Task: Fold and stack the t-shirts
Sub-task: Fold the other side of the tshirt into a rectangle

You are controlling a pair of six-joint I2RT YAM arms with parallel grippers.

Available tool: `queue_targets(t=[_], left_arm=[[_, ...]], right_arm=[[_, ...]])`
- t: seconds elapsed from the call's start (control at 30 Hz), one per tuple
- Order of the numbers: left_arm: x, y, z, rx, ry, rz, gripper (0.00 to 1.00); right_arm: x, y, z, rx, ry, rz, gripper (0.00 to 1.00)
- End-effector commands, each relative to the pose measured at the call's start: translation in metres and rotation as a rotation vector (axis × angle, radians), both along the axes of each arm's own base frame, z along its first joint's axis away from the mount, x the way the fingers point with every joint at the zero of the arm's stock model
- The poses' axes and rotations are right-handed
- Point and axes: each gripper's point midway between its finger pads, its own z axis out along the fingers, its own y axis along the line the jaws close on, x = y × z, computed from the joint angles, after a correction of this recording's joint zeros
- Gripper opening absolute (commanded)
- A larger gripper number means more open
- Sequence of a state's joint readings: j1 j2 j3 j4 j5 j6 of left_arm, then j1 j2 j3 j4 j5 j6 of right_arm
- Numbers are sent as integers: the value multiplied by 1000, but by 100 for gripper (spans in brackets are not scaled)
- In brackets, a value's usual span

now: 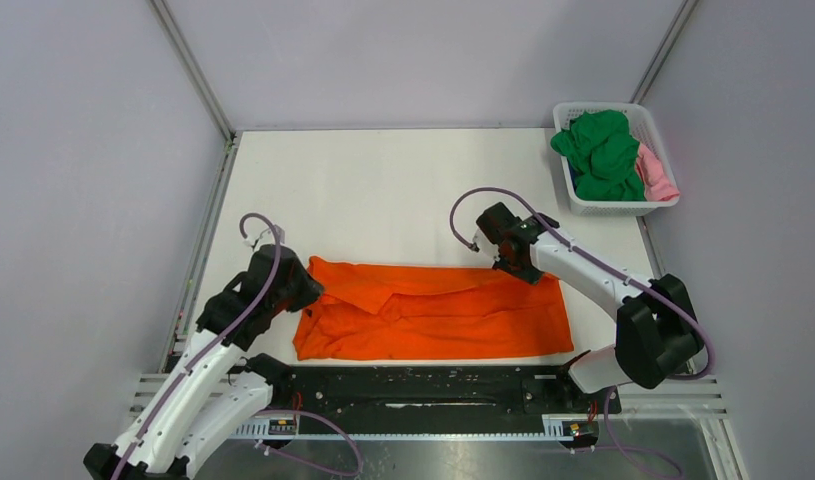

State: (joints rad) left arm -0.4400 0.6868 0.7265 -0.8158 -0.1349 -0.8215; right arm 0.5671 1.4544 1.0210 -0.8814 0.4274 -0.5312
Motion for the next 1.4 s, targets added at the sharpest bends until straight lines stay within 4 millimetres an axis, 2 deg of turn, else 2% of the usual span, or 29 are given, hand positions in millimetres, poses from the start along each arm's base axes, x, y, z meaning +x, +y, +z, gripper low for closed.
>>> queue_targets(t=[0.0,0.1,0.23,0.3,0.4,0.47,0.5,0.53,0.57,0.6,0.63,0.7,0.73,0.83,0.87,0.97,1.03,1.07,1.13,1.23,1.3,1.37], left_arm=[[-24,0,-24,-40,82,11,0],[-42,3,-42,-64,138,32,0],[-60,-7,-52,-147,159,2,0],[-67,-7,-60,-160,193,18,2],[-75,-6,-69,-162,233,32,9],[-79,-5,-69,-164,245,46,31],[-79,-4,-65,-165,237,47,39],[-80,-1,-63,-159,232,54,49],[-79,2,-58,-151,215,63,57],[-78,6,-52,-144,196,75,63],[-75,6,-46,-146,177,77,69],[-70,8,-37,-139,146,86,95],[-66,7,-32,-139,128,81,99],[-52,-7,-19,-156,100,25,99],[-47,-15,-17,-172,98,-6,99],[-30,-35,-21,-203,97,-53,99],[-18,-46,-30,-217,105,-74,99],[-14,-53,-36,-224,112,-91,99],[-3,-58,-49,-216,124,-85,99],[8,-64,-71,-219,164,-61,99],[15,-70,-86,-231,184,-58,99],[25,-71,-101,-249,211,-42,99]], right_arm=[[-14,-10,6,-55,-14,-32,0],[-21,-14,-2,-77,-1,-41,0],[-31,-12,-15,-100,36,-49,0],[-35,-13,-21,-130,57,-49,5],[-39,-15,-28,-163,87,-59,13],[-38,-19,-28,-191,79,-72,23],[-37,-21,-26,-204,65,-77,31],[-35,-22,-24,-213,43,-85,46],[-33,-23,-20,-217,24,-89,89],[-33,-23,-16,-215,16,-91,98],[-32,-22,-11,-205,1,-93,99],[-31,-19,1,-177,-39,-95,99],[-29,-17,7,-160,-68,-93,99],[-17,-11,35,-79,-246,-114,99],[-8,-11,49,-42,-360,-155,99],[14,5,80,221,-641,-321,100],[18,27,79,444,-685,-383,100],[15,43,72,561,-652,-391,99],[18,59,67,738,-663,-491,99],[23,66,54,911,-658,-714,99],[28,68,33,991,-632,-849,100],[27,70,8,1009,-512,-926,100]])
